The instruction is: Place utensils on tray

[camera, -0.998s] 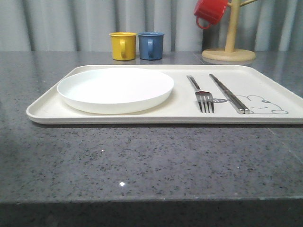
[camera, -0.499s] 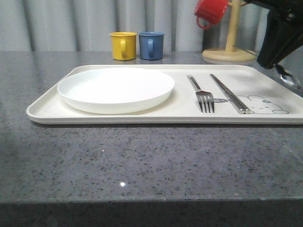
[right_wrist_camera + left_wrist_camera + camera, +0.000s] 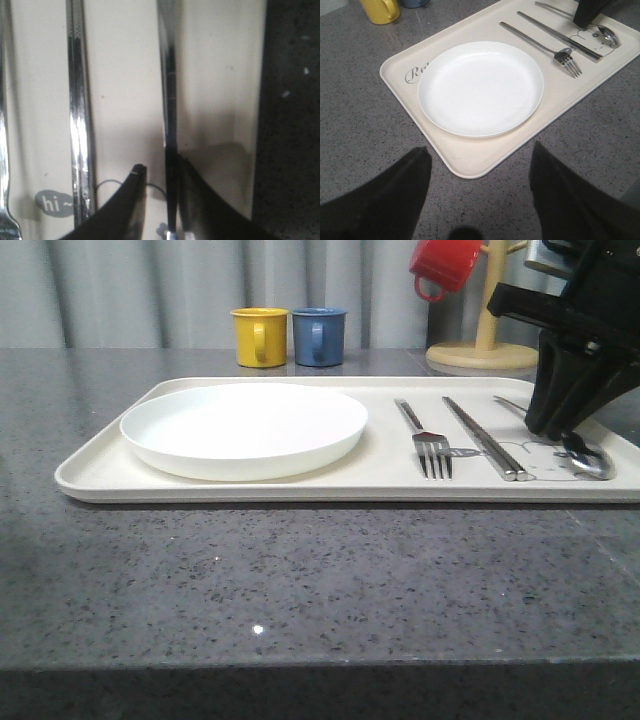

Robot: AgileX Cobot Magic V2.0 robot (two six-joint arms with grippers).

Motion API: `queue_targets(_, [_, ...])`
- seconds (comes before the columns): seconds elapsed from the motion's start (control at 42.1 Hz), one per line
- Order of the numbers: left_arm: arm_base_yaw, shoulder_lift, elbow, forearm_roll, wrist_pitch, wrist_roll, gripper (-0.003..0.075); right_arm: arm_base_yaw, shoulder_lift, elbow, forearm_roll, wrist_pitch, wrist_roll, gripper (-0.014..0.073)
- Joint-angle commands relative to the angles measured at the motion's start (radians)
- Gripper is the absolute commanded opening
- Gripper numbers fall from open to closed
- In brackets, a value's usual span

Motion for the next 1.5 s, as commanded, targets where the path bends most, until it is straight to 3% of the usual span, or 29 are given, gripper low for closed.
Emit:
queue_targets(0.0, [-0.008, -0.002, -0.025, -0.005, -0.064, -0.008, 0.0419, -0.001, -0.045, -0.024, 0.023, -0.019, -0.006, 0.0363])
queue_targets(0.261, [-0.008, -0.002, -0.025, -0.005, -0.064, -0.008, 0.0419, -0.001, -0.136, -0.024, 0.003, -0.006, -0.121, 0.0393])
queue_targets(0.547, [-0.008, -0.002, -0.025, -0.005, -0.064, -0.008, 0.0419, 0.083, -0.388, 0.033, -0.014, 0.063, -0.287, 0.0314])
queue_targets(0.808, [-0.008, -0.002, -0.025, -0.005, -0.064, -0.008, 0.0419, 0.236, -0.699, 0.224, -0.084, 0.094, -0.289, 0.0309])
queue_targets(1.093, [-0.008, -0.002, -0.025, -0.005, -0.065, -0.008, 0.0419, 0.235, -1.046, 0.390, -0.200, 0.125, -0.182, 0.0309])
queue_targets(1.236, [-0.008, -0.002, -0.025, -0.005, -0.065, -0.008, 0.0419, 0.235, -1.192, 0.445, -0.198, 0.128, -0.177, 0.0309])
queue_targets(1.474, [-0.008, -0.002, -0.025, -0.005, -0.090, -0.008, 0.0419, 0.235, -1.277, 0.472, -0.197, 0.113, -0.176, 0.0309])
